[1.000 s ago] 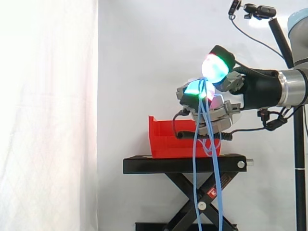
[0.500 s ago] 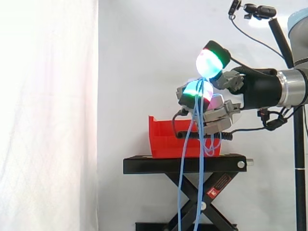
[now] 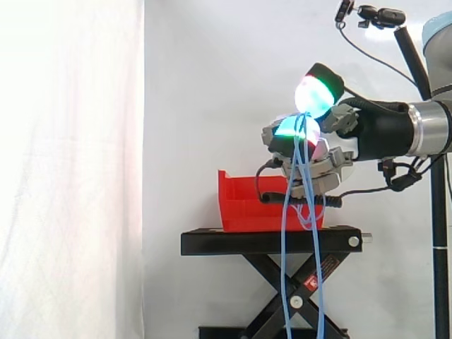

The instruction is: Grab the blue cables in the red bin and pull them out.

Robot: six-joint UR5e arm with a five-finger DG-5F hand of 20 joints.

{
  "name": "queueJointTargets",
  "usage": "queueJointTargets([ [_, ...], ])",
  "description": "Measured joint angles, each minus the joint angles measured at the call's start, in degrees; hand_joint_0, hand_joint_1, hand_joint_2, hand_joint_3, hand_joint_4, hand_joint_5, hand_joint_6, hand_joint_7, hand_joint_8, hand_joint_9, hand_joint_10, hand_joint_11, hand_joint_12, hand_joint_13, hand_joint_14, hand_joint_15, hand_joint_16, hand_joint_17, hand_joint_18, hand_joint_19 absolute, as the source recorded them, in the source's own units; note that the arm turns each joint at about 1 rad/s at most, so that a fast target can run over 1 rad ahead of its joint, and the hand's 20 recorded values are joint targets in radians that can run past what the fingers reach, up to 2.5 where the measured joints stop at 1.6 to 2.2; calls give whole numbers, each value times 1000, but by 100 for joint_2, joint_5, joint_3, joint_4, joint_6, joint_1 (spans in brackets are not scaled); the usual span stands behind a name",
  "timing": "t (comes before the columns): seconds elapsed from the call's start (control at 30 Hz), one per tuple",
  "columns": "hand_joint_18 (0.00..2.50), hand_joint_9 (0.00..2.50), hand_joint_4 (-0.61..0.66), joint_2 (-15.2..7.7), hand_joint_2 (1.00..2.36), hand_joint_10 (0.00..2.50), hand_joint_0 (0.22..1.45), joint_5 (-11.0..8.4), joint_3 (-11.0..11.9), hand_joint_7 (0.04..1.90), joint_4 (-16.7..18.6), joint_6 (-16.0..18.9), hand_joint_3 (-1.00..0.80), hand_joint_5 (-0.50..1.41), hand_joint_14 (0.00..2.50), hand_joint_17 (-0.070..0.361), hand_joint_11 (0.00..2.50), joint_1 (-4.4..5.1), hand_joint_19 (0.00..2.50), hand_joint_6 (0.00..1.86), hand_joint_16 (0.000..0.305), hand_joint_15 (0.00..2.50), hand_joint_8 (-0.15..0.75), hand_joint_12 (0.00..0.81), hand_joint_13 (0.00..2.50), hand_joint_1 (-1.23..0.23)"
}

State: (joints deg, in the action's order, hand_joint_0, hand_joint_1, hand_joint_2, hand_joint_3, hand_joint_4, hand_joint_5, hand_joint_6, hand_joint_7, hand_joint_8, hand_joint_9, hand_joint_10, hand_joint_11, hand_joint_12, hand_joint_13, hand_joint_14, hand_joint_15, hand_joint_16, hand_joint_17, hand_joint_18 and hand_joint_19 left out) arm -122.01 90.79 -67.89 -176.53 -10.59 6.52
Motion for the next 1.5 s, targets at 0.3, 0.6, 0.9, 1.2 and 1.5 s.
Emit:
queueJointTargets([
  [0.3, 1288, 1350, 44, -2, 1000, 26, 823, 0, -1, 981, -4, 0, -1000, 1110, 852, 87, 1463, 0, 1618, 2, 39, 1551, 200, 285, 1417, -937],
  [0.6, 1293, 1352, 37, 1, 1000, 24, 845, 0, 0, 927, -4, 0, -1000, 1044, 875, 87, 1498, 2, 1598, 131, 39, 1570, 197, 288, 1412, -950],
  [0.9, 1303, 1473, -6, 0, 1000, 13, 875, 0, 1, 862, -4, 5, -1000, 1001, 1133, 84, 1882, 2, 1583, 256, 37, 1487, 162, 283, 1371, -948],
  [1.2, 1281, 1311, 66, 1, 1000, 558, 858, 0, -1, 719, -4, 16, -1000, 869, 1388, 90, 1709, 1, 1579, 505, 40, 1398, 190, 295, 1277, -974],
  [1.5, 1268, 1235, 128, 1, 1000, 611, 781, 0, 1, 618, -21, 12, -1000, 771, 1503, 97, 1620, 1, 1585, 658, 43, 1288, 212, 311, 1240, -954],
])
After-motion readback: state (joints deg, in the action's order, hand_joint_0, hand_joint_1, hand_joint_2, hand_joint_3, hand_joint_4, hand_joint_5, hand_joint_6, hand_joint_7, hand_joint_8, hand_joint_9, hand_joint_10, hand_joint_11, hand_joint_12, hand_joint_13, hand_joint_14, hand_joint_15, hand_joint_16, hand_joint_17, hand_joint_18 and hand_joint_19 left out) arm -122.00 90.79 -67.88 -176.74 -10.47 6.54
